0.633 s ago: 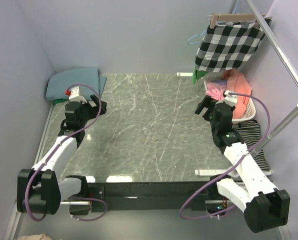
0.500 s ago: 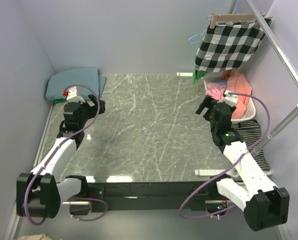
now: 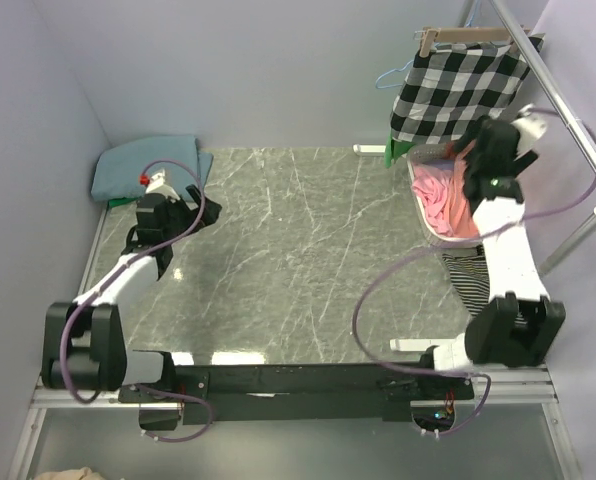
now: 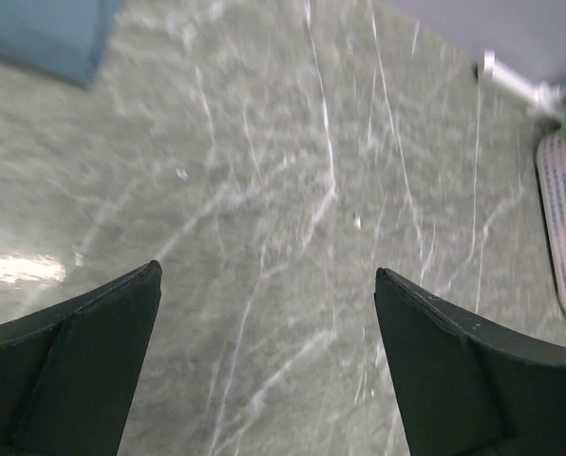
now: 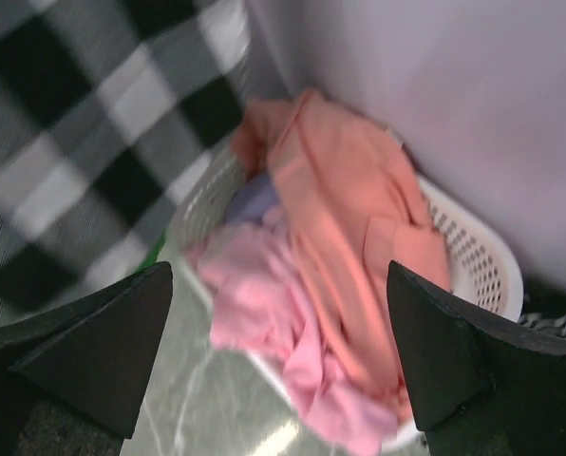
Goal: Fold and stack the t-shirts
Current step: Grab crumpled tshirt from bin with the right arm
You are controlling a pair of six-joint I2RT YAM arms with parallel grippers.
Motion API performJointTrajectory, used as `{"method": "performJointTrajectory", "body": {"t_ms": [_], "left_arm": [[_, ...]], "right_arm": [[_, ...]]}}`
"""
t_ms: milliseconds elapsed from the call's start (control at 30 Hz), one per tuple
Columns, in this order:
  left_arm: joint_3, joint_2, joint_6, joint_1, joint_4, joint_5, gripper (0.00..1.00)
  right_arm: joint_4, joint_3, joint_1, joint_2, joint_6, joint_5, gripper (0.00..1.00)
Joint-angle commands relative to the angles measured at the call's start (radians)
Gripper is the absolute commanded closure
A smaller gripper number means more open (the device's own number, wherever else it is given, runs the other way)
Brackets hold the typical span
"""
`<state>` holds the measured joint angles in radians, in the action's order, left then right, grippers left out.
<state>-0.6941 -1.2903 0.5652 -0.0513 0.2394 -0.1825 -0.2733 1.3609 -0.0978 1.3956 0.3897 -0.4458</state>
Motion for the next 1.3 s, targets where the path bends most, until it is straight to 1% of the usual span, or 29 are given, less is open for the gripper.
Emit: {"method": "performJointTrajectory", "body": {"t_ms": [0,33,67,100,167,267,367,467,533,567,633,700,733,833,967,1033,1067,1133,1167,1233,1267], "left_arm": [[-0.059,-0.089,0.01,0.002,0.031,-0.158,0.01],[-0.067,-0.105,0.012,0.002,0.029,-0.16,0.0],[-0.076,-0.133,0.013,0.002,0.029,-0.164,0.01],[-0.077,-0.147,0.01,0.002,0.035,-0.167,0.01],[-0.081,-0.179,0.01,0.002,0.049,-0.173,0.01],[-0.085,-0.222,0.009,0.002,0.064,-0.186,0.01],[-0.093,-0.256,0.007,0.002,0.07,-0.187,0.01],[-0.09,-0.273,0.009,0.002,0.087,-0.195,0.01],[-0.091,-0.279,0.009,0.002,0.087,-0.19,0.01],[-0.091,-0.285,0.007,0.002,0.089,-0.19,0.01],[-0.09,-0.291,0.005,0.002,0.089,-0.186,0.01],[-0.085,-0.296,0.004,0.002,0.095,-0.187,0.01],[-0.082,-0.297,0.004,0.002,0.097,-0.192,0.01],[-0.078,-0.296,-0.001,0.002,0.103,-0.196,0.01],[-0.074,-0.296,-0.011,0.002,0.095,-0.187,0.01],[-0.077,-0.299,-0.013,0.002,0.089,-0.184,0.01],[-0.077,-0.303,-0.016,0.002,0.086,-0.18,0.01],[-0.077,-0.308,-0.019,0.002,0.086,-0.178,0.01],[-0.076,-0.31,-0.021,0.002,0.086,-0.173,0.0],[-0.076,-0.31,-0.022,0.002,0.086,-0.173,0.01],[-0.076,-0.311,-0.024,0.002,0.086,-0.172,0.0]], "right_arm": [[-0.105,0.182,-0.101,0.205,0.032,0.122,0.0],[-0.131,0.208,-0.114,0.244,0.034,0.154,0.01],[-0.138,0.227,-0.138,0.278,0.035,0.227,0.02],[-0.139,0.245,-0.146,0.331,0.031,0.27,0.05],[-0.113,0.239,-0.152,0.379,0.02,0.365,0.06],[-0.061,0.196,-0.151,0.405,0.011,0.436,0.06],[-0.026,0.178,-0.151,0.449,0.011,0.467,0.07],[-0.023,0.193,-0.151,0.485,0.009,0.524,0.12],[0.012,0.172,-0.149,0.484,0.011,0.559,0.12],[0.017,0.168,-0.148,0.485,0.011,0.562,0.14],[0.002,0.182,-0.141,0.496,0.005,0.565,0.16],[-0.02,0.214,-0.14,0.522,0.001,0.575,0.2],[-0.026,0.216,-0.138,0.526,0.0,0.582,0.21],[-0.024,0.216,-0.128,0.537,-0.005,0.587,0.29],[-0.056,0.247,-0.115,0.569,-0.017,0.584,0.3],[-0.066,0.262,-0.109,0.579,-0.025,0.588,0.38],[-0.069,0.265,-0.106,0.583,-0.029,0.59,0.53],[-0.057,0.261,-0.094,0.574,-0.038,0.575,0.77],[-0.049,0.251,-0.089,0.55,-0.041,0.561,1.0],[-0.018,0.212,-0.074,0.508,-0.054,0.518,1.0],[-0.004,0.19,-0.069,0.45,-0.055,0.506,1.0]]}}
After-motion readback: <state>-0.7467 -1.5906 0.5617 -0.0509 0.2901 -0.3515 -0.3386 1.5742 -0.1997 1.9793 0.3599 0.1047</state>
